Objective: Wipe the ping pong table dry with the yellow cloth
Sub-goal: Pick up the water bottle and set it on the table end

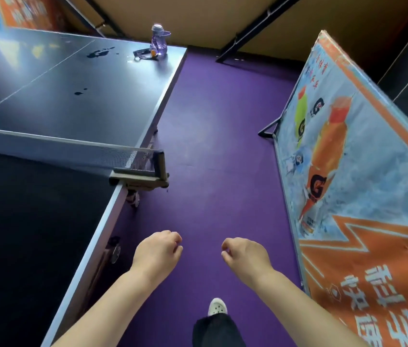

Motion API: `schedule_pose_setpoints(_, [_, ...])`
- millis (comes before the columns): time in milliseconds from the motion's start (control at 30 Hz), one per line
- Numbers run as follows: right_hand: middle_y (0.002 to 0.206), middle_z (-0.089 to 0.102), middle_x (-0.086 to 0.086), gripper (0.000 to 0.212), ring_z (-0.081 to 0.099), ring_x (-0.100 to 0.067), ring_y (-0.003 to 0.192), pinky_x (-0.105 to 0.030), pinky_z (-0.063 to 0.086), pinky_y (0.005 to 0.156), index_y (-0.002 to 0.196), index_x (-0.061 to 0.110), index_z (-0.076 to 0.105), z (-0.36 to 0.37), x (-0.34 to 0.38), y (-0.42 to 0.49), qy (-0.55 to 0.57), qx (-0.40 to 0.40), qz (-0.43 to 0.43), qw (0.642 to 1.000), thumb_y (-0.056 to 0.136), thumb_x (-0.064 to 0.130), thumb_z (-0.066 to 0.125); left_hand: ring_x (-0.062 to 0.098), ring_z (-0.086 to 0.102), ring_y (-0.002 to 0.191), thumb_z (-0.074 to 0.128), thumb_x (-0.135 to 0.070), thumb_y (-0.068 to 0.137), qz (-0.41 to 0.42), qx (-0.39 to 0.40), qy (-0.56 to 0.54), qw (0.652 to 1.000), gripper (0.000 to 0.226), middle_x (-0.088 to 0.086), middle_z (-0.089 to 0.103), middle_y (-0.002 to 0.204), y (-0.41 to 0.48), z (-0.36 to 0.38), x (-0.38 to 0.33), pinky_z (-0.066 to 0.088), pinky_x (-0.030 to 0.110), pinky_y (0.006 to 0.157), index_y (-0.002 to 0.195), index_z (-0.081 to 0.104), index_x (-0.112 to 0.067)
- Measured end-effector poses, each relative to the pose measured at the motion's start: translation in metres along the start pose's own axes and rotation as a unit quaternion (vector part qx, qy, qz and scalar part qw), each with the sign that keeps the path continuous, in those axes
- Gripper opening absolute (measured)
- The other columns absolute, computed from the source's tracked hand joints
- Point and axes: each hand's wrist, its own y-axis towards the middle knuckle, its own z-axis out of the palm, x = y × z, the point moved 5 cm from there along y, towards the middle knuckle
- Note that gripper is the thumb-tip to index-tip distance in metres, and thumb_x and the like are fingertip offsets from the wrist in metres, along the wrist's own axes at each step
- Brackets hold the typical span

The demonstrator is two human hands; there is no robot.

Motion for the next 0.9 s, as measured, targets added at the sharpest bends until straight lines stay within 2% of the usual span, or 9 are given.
schedule_pose_setpoints(233, [0.114, 0.065, 0.000, 0.029, 0.061, -0.023, 0.104, -0.027, 0.037, 0.068, 0.120, 0.019, 0.059, -0.069, -0.068, 0.143, -0.044, 0.032, -0.043, 0.998, 0.103, 0.033, 0.041, 0.013, 0.055, 0.103, 0.046, -0.036, 0.093, -0.027, 0.023, 0.030, 0.999, 0.025, -0.008, 0.061, 0.104, 0.163, 0.000, -0.044, 0.041, 0.027, 0.077, 0.111, 0.060, -0.027])
schedule_pose_setpoints(500, [0.115, 0.065, -0.001, 0.029, 0.061, -0.024, 0.104, -0.030, 0.042, 0.074, 0.121, 0.018, 0.060, -0.123, -0.084, 0.303, -0.056, 0.053, -0.078, 0.994, 0.102, 0.033, 0.042, 0.016, 0.056, 0.103, 0.046, -0.037, 0.093, -0.052, 0.021, 0.033, 0.998, 0.027, -0.007, 0.062, 0.107, 0.317, -0.008, -0.029, 0.043, 0.029, 0.079, 0.113, 0.060, -0.025])
schedule_pose_setpoints(700, [0.114, 0.065, 0.001, 0.028, 0.060, -0.022, 0.103, -0.029, 0.042, 0.072, 0.120, 0.020, 0.060, -0.179, -0.093, 0.436, -0.063, 0.047, -0.054, 0.995, 0.102, 0.033, 0.042, 0.014, 0.055, 0.103, 0.044, -0.037, 0.095, -0.028, 0.032, 0.015, 0.999, 0.027, -0.009, 0.061, 0.107, 0.461, -0.016, -0.010, 0.043, 0.028, 0.077, 0.115, 0.058, -0.026])
schedule_pose_setpoints(900, [0.113, 0.066, 0.001, 0.029, 0.061, -0.023, 0.102, -0.030, 0.047, 0.076, 0.120, 0.019, 0.060, -0.244, -0.102, 0.551, -0.055, 0.035, -0.028, 0.997, 0.101, 0.031, 0.042, 0.022, 0.057, 0.096, 0.048, -0.031, 0.093, 0.012, 0.018, -0.003, 1.000, 0.024, -0.002, 0.063, 0.101, 0.597, -0.042, -0.006, 0.035, 0.027, 0.067, 0.108, 0.062, -0.018])
